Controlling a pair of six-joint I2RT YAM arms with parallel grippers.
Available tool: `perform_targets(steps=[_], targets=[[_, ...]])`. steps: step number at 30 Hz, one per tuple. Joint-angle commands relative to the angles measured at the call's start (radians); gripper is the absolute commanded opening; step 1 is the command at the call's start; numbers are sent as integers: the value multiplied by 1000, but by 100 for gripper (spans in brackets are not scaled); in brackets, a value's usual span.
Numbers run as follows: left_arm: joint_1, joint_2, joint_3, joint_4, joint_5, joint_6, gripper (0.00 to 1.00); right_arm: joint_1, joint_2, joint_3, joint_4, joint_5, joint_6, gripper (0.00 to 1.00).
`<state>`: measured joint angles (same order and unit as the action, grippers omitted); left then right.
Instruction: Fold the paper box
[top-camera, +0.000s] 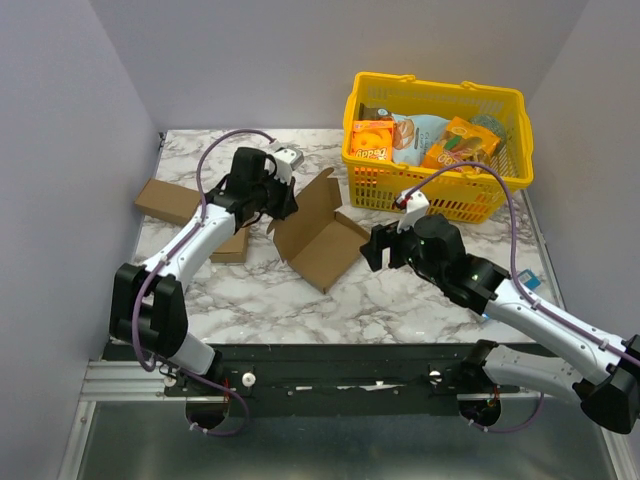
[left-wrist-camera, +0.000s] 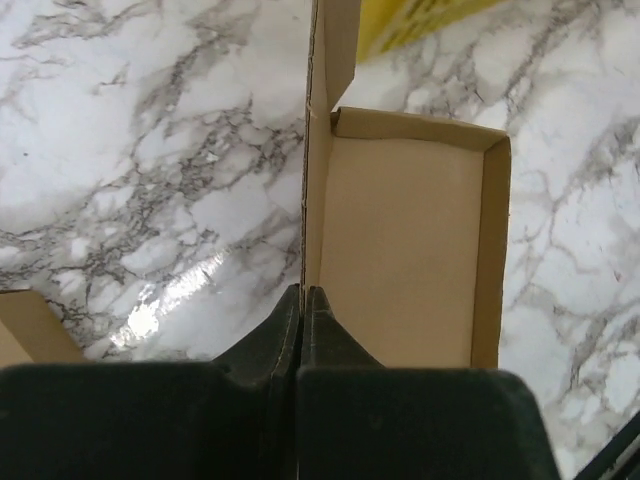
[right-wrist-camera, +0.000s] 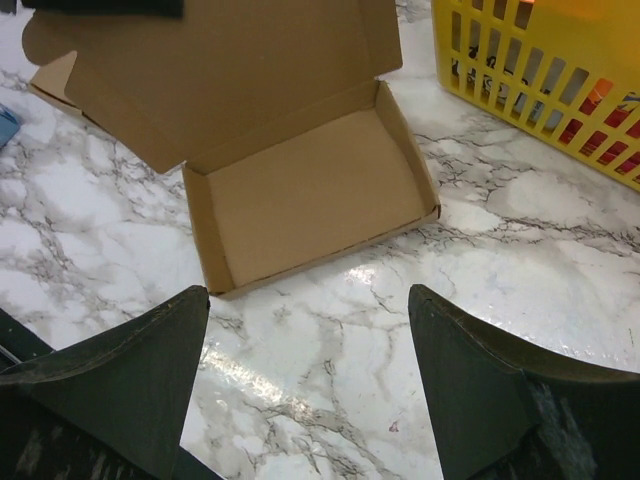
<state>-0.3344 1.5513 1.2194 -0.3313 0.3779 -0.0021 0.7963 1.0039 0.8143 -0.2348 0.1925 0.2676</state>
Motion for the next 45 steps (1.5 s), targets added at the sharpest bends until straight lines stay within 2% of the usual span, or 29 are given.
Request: perform_targets(steps=[1, 7, 11, 13, 15, 16, 18, 19, 23, 25, 26, 27, 30, 32, 34, 38, 41, 45], targets=[[-41, -138, -84, -28, 98, 68, 0, -12, -37, -4, -41, -33, 12, 89], [-161, -229, -141, -115, 116, 93, 0, -48, -53, -33, -44, -28, 8, 90], [-180, -180, -98, -138, 182, 137, 0, -75, -80, -122, 56, -65, 16, 90], [-183, -108, -14, -179, 197, 172, 2, -85, -94, -148, 74, -83, 41, 90], [-190, -4, 66, -276, 210, 232, 8, -98, -105, -184, 87, -84, 54, 90], [-193, 34, 166, -325, 214, 261, 9, -103, -111, -196, 92, -82, 59, 90], [-215, 125, 248, -426, 194, 318, 9, -117, -122, -236, 101, -64, 76, 90], [-221, 145, 309, -443, 184, 330, 9, -121, -142, -250, 104, -53, 84, 90], [-238, 202, 399, -469, 158, 425, 10, -153, -201, -311, 115, -19, 110, 90], [-241, 225, 433, -469, 139, 430, 29, -163, -215, -325, 114, -15, 117, 90], [-241, 228, 439, -465, 124, 429, 35, -169, -223, -326, 111, -18, 117, 91], [-242, 228, 440, -459, 101, 424, 52, -172, -223, -323, 104, -19, 117, 91], [-242, 196, 417, -405, 13, 387, 74, -181, -202, -296, 83, -21, 117, 91], [-242, 165, 382, -336, -33, 363, 81, -192, -182, -267, 71, -22, 111, 91], [-242, 103, 350, -273, -85, 341, 82, -206, -151, -250, 68, -31, 98, 91], [-242, -52, 200, 8, -290, 269, 90, -270, -82, -201, 66, -91, 52, 89], [-241, -195, 91, 160, -424, 200, 99, -301, -34, -152, 69, -110, 15, 83], [-227, -357, -1, 169, -500, 52, 99, -325, 38, -101, 106, -125, -34, 80]])
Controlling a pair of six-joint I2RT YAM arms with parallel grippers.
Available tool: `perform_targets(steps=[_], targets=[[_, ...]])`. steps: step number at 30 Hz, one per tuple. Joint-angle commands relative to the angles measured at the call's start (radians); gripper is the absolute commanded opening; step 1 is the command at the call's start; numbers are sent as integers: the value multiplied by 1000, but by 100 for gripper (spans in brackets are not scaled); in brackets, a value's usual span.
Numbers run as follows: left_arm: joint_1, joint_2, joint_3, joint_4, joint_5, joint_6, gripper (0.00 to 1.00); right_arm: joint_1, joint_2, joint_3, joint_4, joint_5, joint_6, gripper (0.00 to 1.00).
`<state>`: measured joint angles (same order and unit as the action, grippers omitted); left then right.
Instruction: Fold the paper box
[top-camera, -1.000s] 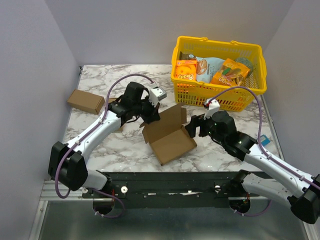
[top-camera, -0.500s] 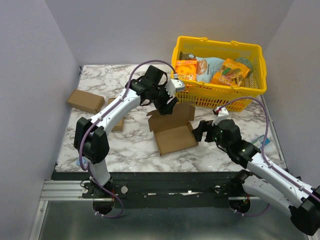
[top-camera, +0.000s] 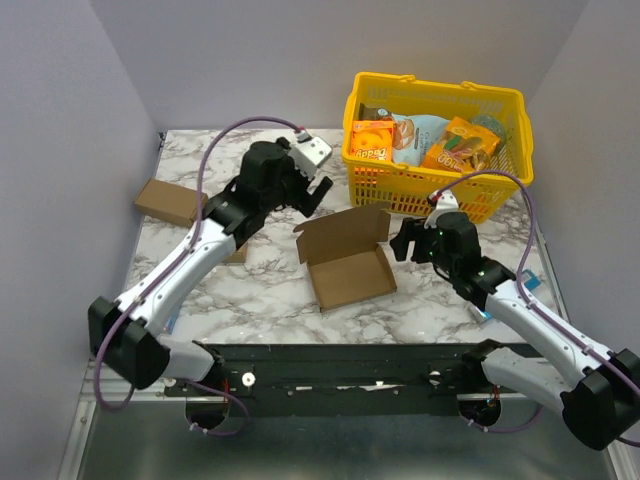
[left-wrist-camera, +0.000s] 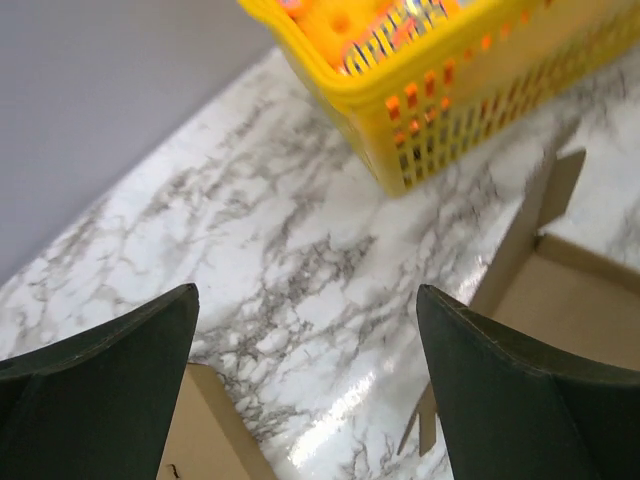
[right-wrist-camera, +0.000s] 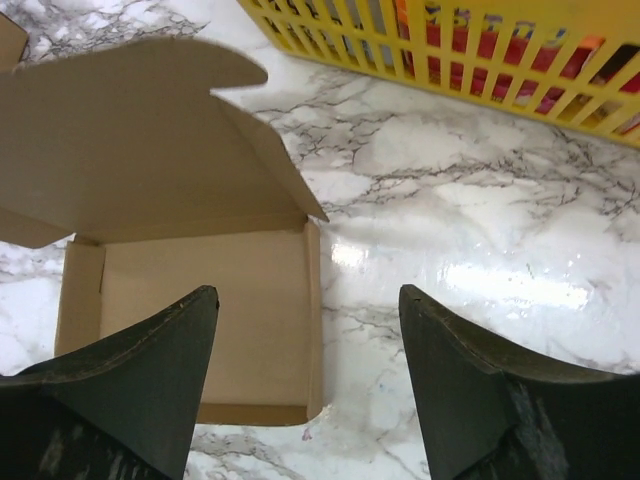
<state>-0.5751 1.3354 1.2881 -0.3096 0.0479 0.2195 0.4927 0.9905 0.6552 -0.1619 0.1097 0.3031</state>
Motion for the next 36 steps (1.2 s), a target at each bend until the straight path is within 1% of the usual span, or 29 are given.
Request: perform_targets(steps=[1, 2, 3, 4, 6, 8, 9, 11, 12, 14, 15, 16, 18, 19, 22, 26, 30, 34, 36], targets=[[15, -163, -110, 129, -174, -202, 99, -26, 65, 70, 47, -54, -91, 79], [17, -185, -134, 88, -178, -266, 99, -31, 91, 75, 77, -65, -108, 77], [17, -224, -162, 69, -187, -296, 98, -34, 105, 81, 93, -74, -122, 74], [17, -248, -226, 54, -197, -334, 98, -37, 121, 95, 105, -84, -145, 73], [17, -321, -298, 24, -204, -420, 97, -55, 167, 113, 124, -102, -165, 72], [15, -370, -401, 15, -207, -465, 96, -81, 197, 141, 130, -157, -189, 70], [15, -405, -429, 10, -206, -482, 96, -91, 224, 146, 136, -180, -200, 69], [15, -427, -481, -28, -209, -480, 97, -120, 241, 144, 153, -237, -220, 68], [15, -435, -489, -43, -212, -483, 96, -128, 247, 138, 153, -252, -229, 68], [15, -438, -512, -51, -191, -496, 93, -140, 258, 129, 205, -297, -260, 68], [14, -435, -519, -40, -128, -500, 92, -140, 260, 121, 212, -315, -275, 68], [12, -435, -529, -25, -105, -514, 90, -140, 264, 119, 220, -346, -292, 68], [9, -433, -564, 39, -73, -531, 90, -143, 273, 119, 237, -366, -292, 68], [9, -429, -573, 58, -62, -535, 89, -141, 280, 118, 246, -378, -323, 68], [9, -394, -572, 96, -25, -537, 86, -143, 301, 124, 274, -377, -334, 69], [9, -357, -578, 153, -6, -525, 85, -141, 336, 139, 294, -374, -344, 69], [9, -315, -579, 176, -14, -513, 84, -141, 364, 147, 315, -389, -343, 67], [9, -279, -579, 208, -22, -503, 76, -141, 376, 147, 328, -394, -335, 64], [9, -263, -578, 230, -19, -497, 74, -141, 376, 143, 328, -393, -331, 61]])
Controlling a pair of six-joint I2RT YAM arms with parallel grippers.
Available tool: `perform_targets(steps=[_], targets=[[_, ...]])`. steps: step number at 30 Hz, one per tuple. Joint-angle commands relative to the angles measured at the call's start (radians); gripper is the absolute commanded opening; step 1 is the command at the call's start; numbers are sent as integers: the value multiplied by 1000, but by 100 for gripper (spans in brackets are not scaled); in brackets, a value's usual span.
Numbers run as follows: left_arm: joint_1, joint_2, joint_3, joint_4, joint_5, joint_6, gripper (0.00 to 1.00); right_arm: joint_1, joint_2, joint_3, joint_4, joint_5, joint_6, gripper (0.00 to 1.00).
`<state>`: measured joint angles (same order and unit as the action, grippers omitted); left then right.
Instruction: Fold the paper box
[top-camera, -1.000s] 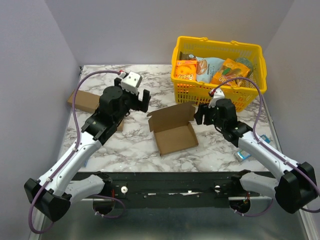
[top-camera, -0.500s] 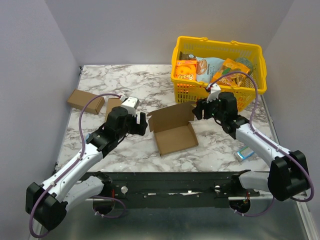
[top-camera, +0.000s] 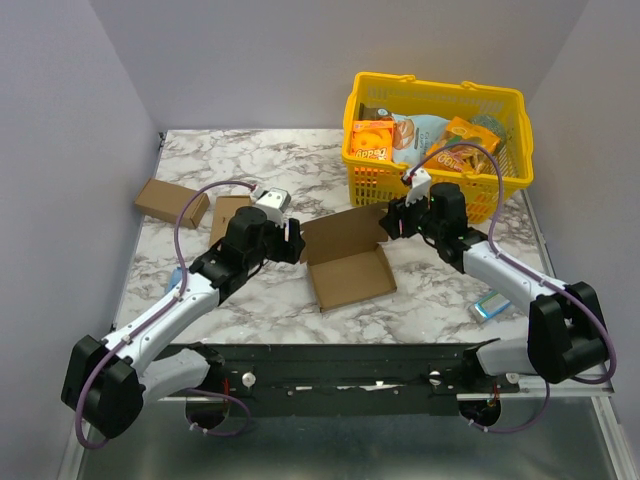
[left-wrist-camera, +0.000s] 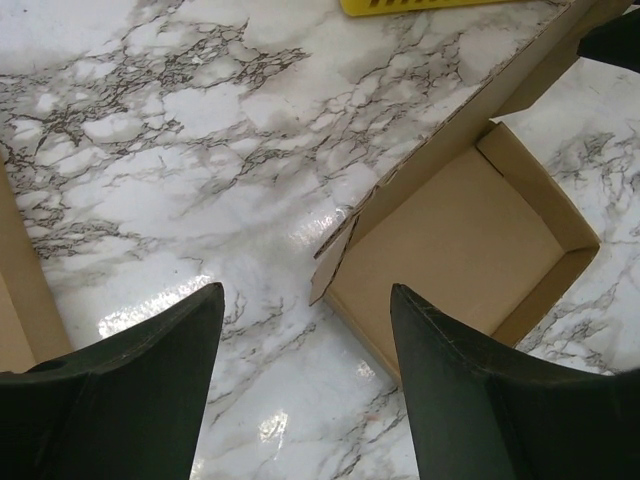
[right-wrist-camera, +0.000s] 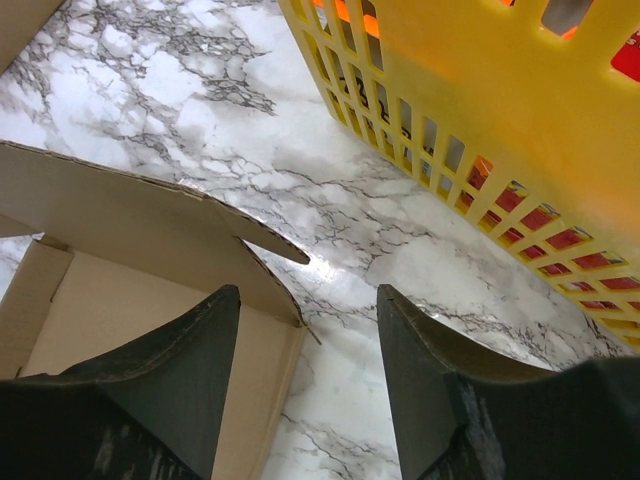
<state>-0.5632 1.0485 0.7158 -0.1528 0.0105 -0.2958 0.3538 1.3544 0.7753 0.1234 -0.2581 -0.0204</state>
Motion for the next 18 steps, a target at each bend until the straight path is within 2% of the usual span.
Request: perform_targets(steps=[1, 9, 14, 18], targets=[[-3, 45, -1, 75, 19, 24, 68, -3, 12, 19, 45, -32, -4, 60], [-9, 110, 17, 79, 22, 32, 40, -3, 0, -2, 74, -59, -7, 45], [-27, 125, 11, 94, 12, 32, 34, -4, -12, -27, 107, -79, -3, 39], [-44, 137, 11, 113, 14, 40, 32, -3, -24, -39, 113, -87, -3, 30]])
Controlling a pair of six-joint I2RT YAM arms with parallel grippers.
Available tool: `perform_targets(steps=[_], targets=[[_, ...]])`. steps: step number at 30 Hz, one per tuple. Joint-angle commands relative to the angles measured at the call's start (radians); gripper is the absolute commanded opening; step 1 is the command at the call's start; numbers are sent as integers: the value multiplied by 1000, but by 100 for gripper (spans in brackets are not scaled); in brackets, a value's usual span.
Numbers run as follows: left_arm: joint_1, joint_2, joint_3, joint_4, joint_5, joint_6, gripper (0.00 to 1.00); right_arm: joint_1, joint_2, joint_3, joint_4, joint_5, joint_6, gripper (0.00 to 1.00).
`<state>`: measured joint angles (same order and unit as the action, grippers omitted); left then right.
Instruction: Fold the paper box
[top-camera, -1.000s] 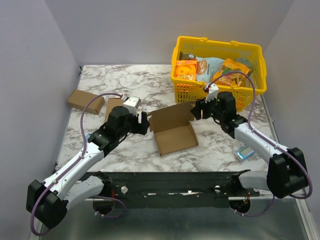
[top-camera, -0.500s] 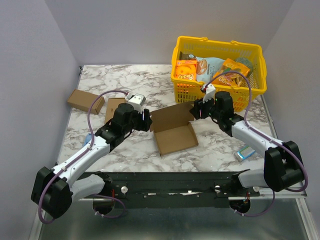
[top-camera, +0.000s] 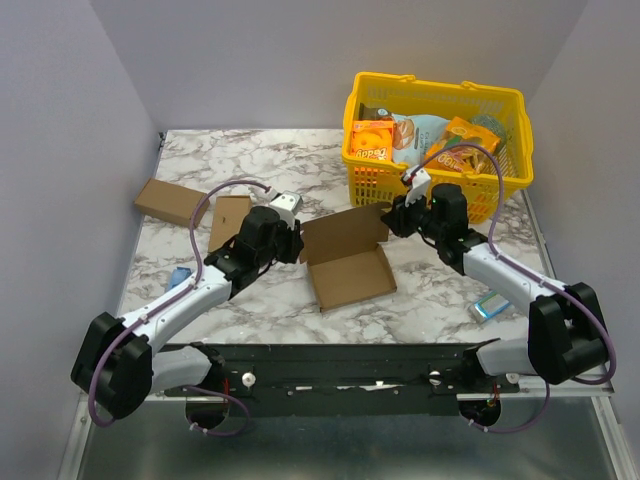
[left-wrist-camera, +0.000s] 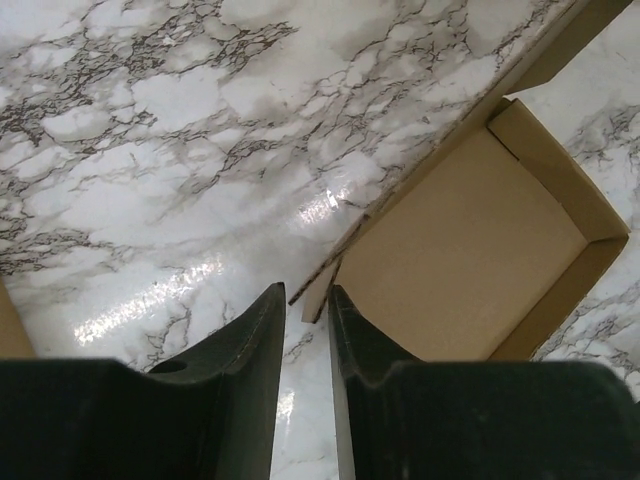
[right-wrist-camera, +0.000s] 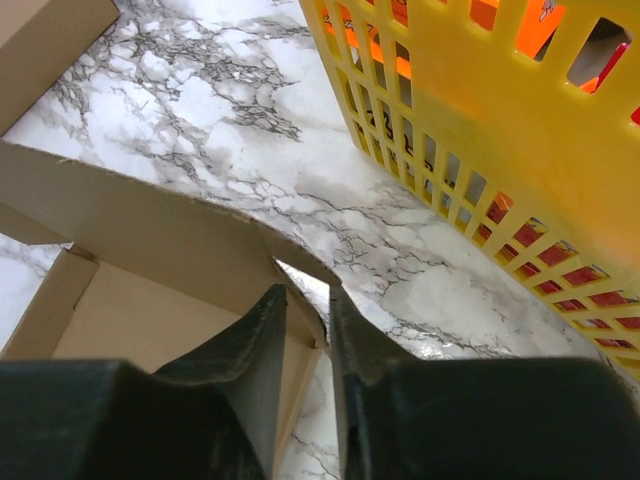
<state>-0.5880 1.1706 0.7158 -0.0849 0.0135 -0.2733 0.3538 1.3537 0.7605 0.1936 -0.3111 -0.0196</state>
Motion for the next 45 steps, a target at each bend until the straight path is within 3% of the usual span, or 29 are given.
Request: perform_targets(steps=[1, 4, 10, 19, 29, 38, 45], targets=[[-22, 21, 11, 48, 9, 19, 28, -4, -30, -26, 44, -33, -2, 27], [-35, 32, 16, 47, -6, 25, 17, -3, -37, -27, 38, -28, -2, 15], [-65, 58, 24, 74, -67, 8, 0, 5, -103, -84, 90, 9, 65, 2], [-130, 142, 76, 137, -222, -82, 0, 140, -258, -265, 216, 357, 151, 1], [-236, 274, 154, 261, -383, -83, 0, 343, -208, -290, 328, 762, 236, 1], [-266, 305, 42, 558, -423, -57, 0, 350, -185, -340, 510, 871, 293, 1], [-312, 366, -32, 665, -454, -56, 0, 363, -179, -417, 537, 882, 343, 1]])
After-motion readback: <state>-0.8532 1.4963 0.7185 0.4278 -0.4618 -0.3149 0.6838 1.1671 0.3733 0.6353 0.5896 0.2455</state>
